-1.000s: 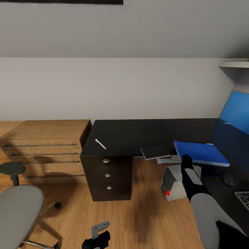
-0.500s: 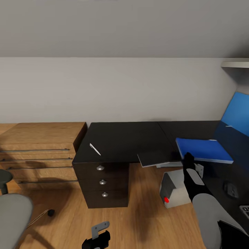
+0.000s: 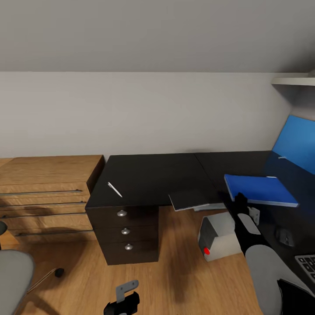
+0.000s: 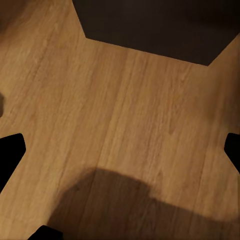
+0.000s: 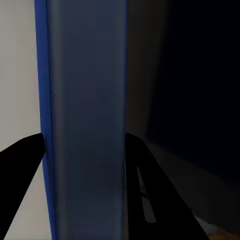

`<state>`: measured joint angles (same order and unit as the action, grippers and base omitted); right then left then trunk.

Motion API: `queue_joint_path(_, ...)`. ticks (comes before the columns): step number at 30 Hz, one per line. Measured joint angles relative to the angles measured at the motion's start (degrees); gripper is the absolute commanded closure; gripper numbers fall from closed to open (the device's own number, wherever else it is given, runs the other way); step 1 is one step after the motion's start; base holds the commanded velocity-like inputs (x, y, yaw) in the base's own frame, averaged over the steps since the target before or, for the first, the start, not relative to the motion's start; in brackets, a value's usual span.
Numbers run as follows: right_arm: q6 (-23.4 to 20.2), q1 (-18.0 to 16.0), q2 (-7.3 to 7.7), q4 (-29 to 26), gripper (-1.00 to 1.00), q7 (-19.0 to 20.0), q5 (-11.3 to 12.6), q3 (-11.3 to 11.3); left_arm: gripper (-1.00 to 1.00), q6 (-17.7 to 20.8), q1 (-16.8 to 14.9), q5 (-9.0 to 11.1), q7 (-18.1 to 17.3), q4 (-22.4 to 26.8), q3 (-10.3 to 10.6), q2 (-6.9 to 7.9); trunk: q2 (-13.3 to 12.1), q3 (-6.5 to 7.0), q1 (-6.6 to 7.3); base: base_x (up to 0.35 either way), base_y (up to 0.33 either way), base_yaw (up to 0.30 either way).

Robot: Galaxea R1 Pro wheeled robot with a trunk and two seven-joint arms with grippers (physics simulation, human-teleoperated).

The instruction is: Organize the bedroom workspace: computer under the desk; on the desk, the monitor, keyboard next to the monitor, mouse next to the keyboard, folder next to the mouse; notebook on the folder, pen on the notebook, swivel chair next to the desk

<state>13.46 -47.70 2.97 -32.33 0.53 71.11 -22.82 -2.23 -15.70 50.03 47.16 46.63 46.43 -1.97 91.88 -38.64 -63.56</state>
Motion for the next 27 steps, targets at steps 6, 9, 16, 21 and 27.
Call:
queue_joint_path(6,-0.2,0.0,1.05,0.2,1.0,-0.5,0.1,0.0,-1.0,0.0,0.0,0.0,0.0,0.1,0.0,0.0,0.0,-0.01,0.0,0.0,0.0,-0.007)
queue_joint_path(9,-0.3,0.0,1.82,0.2,1.0,-2.3,0.2,0.0,-1.0,0.0,0.0,0.0,0.0,0.1,0.0,0.0,0.0,-0.01,0.0,0.0,0.0,0.0)
queue_joint_path(16,-0.6,0.0,3.43,0.2,1.0,-5.1,0.1,0.2,-1.0,0.0,0.0,0.0,0.0,0.1,0.0,0.0,0.0,-0.01,0.0,0.0,0.0,0.0)
queue_joint_path(21,-0.7,0.0,3.74,0.2,1.0,-6.8,0.1,0.3,-1.0,0.0,0.0,0.0,0.0,0.1,0.1,0.0,0.0,-0.01,0.0,0.0,0.0,0.0)
queue_joint_path(27,-0.8,0.0,3.7,0.2,1.0,-8.3,-0.1,0.4,-1.0,0.0,0.0,0.0,0.0,0.1,0.1,0.0,0.0,-0.01,0.0,0.0,0.0,0.0)
